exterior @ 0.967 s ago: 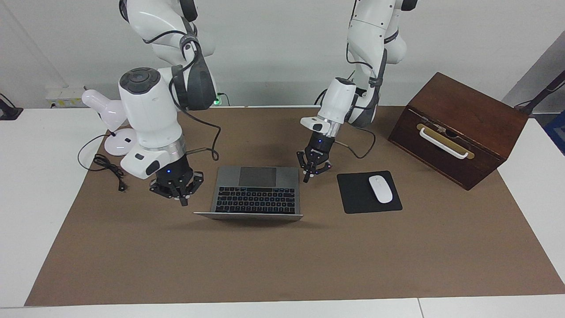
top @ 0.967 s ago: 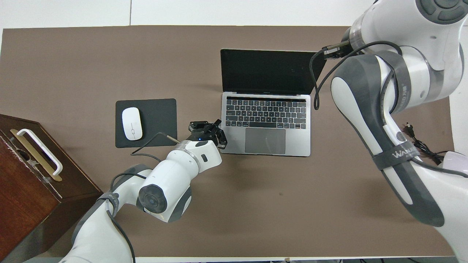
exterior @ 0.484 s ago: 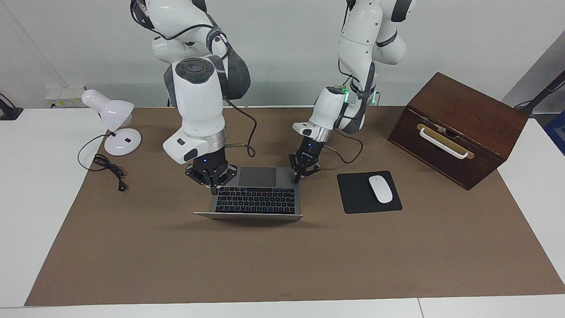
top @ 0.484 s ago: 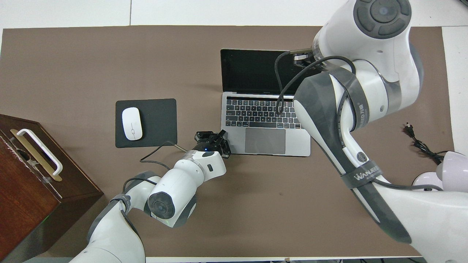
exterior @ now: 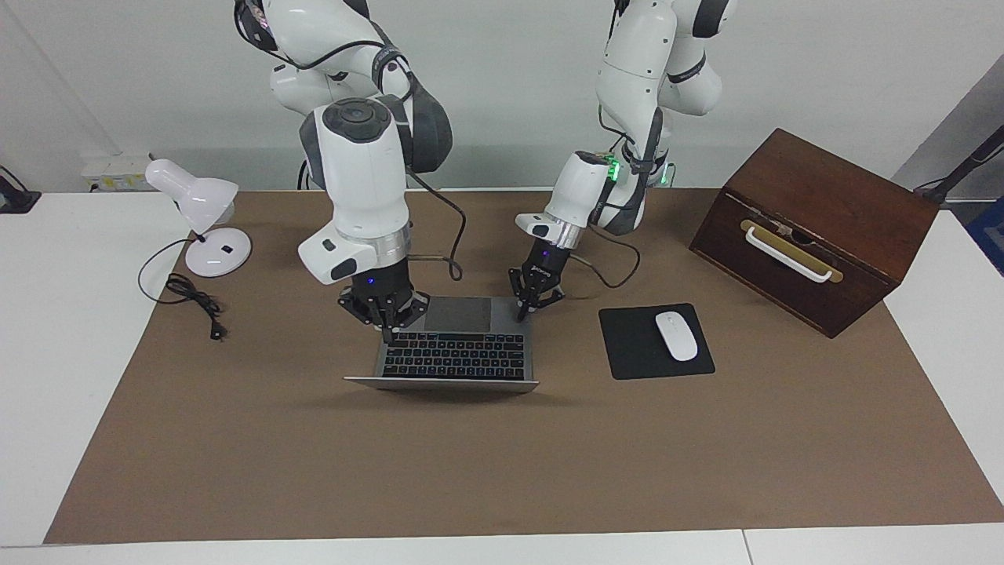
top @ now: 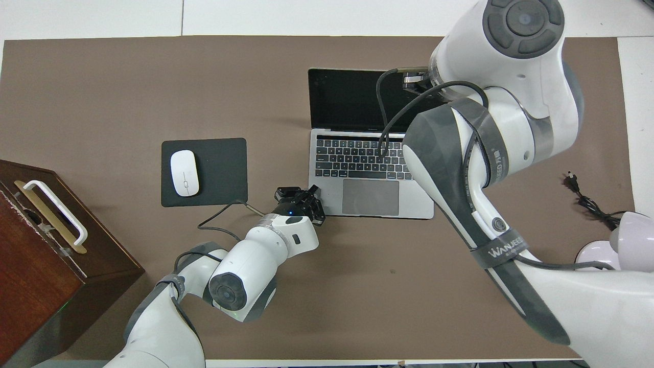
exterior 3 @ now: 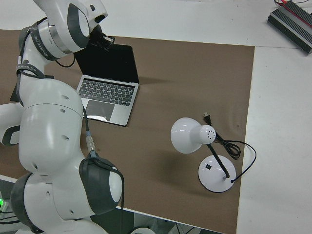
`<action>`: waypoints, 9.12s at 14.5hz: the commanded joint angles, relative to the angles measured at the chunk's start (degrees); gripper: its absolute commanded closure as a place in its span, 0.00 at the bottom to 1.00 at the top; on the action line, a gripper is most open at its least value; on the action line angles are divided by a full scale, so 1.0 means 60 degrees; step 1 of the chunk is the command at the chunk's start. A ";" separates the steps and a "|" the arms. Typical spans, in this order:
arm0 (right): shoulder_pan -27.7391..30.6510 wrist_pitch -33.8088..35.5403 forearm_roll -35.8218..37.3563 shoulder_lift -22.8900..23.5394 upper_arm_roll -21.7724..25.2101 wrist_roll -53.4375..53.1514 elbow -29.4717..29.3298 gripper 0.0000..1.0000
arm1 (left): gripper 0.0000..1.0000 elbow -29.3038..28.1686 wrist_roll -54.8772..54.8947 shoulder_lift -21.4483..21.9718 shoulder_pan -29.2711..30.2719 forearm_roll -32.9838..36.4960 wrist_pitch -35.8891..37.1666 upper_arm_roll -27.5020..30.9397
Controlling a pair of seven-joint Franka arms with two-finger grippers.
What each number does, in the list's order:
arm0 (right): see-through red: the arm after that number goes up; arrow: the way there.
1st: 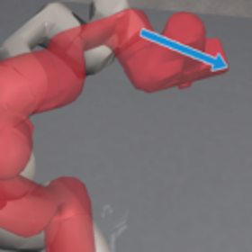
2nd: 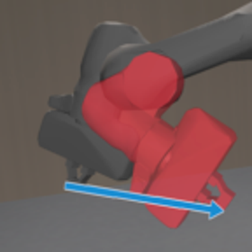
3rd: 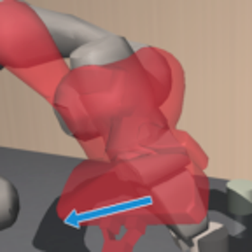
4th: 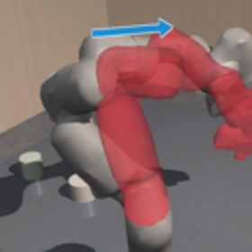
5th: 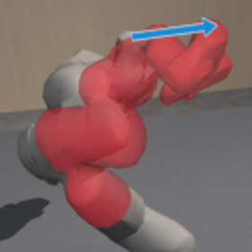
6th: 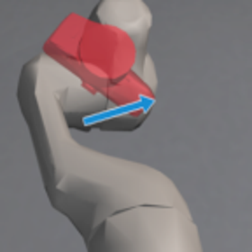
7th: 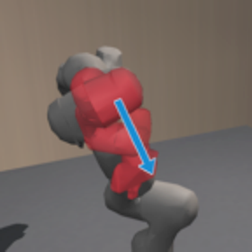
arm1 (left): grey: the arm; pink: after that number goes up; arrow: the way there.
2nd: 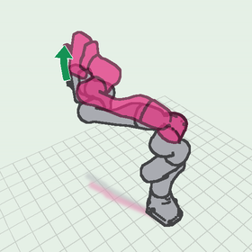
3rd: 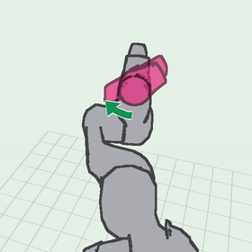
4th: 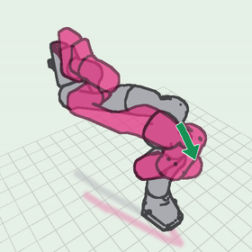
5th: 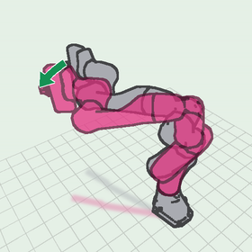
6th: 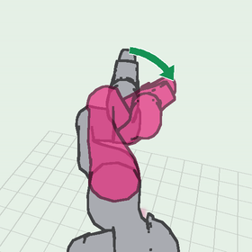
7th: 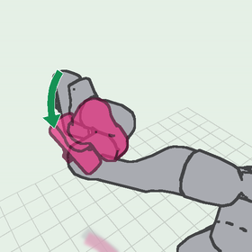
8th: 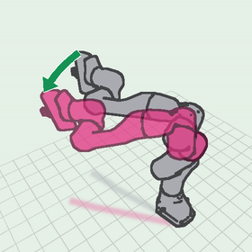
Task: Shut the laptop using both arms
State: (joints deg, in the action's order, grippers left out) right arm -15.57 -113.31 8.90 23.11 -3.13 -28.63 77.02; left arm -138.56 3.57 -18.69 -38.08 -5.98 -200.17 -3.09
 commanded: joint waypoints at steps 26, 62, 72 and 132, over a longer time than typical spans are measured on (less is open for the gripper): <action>0.0120 -0.3118 -0.0677 0.0924 -0.0034 -0.1117 -0.0342 1.00 | 1.00 -0.1442 0.0269 0.0435 -0.0245 -0.0175 -0.0096 0.0163; -0.0100 0.1318 -0.2713 0.1379 -0.1030 -0.1088 -0.0695 1.00 | 1.00 -0.1325 0.0313 0.0318 -0.0362 -0.0190 -0.0081 0.0178; 0.0032 0.1278 -0.3621 0.0252 -0.1030 -0.1088 0.1706 1.00 | 1.00 -0.1325 0.0328 0.0318 -0.0377 -0.0190 -0.0081 0.0178; 0.2418 0.3295 -0.2176 -0.2091 -0.0869 0.3785 0.2119 1.00 | 1.00 0.0298 0.0313 0.5634 0.2023 -0.0440 1.0255 0.0207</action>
State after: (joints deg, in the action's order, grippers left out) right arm -2.24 -96.95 -8.12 13.60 -8.01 -11.27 89.41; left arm -139.18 4.57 12.81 -28.92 -9.26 -145.52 -1.46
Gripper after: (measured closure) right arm 0.991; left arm 0.991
